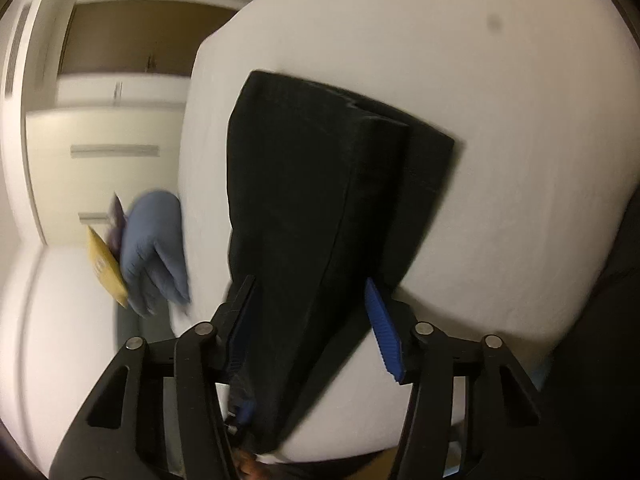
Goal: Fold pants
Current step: 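Open both tools to release the jeans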
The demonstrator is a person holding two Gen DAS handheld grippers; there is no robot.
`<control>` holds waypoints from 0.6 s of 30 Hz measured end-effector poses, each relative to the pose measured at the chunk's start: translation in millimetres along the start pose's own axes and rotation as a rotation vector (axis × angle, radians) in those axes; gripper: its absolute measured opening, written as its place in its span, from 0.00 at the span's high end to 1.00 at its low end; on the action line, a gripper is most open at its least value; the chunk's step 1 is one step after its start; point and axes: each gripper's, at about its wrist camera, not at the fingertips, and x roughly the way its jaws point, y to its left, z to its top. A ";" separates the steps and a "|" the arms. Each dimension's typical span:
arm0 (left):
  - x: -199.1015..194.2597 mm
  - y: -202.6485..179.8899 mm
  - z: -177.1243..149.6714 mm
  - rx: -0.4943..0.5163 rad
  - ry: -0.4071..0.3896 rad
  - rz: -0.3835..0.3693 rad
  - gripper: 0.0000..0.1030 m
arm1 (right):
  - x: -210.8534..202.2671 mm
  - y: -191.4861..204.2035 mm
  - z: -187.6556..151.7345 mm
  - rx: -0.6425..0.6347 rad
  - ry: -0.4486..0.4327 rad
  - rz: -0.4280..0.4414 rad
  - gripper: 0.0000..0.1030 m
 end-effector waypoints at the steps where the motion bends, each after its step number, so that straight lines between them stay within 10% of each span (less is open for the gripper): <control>1: 0.1 0.0 0.0 0.000 -0.001 0.000 0.42 | 6.3 -1.4 1.3 0.008 -0.001 0.011 0.51; 3: -0.5 -0.6 -1.1 0.001 -0.001 0.002 0.40 | 15.0 -3.6 2.7 0.025 -0.009 0.041 0.55; 7: -1.9 -2.0 -1.3 0.016 0.003 0.016 0.40 | 34.5 -4.0 9.3 0.032 -0.006 0.038 0.98; 18: -3.5 -16.9 -8.8 0.143 0.054 0.080 0.40 | -6.0 -15.5 12.4 0.068 -0.151 -0.036 0.99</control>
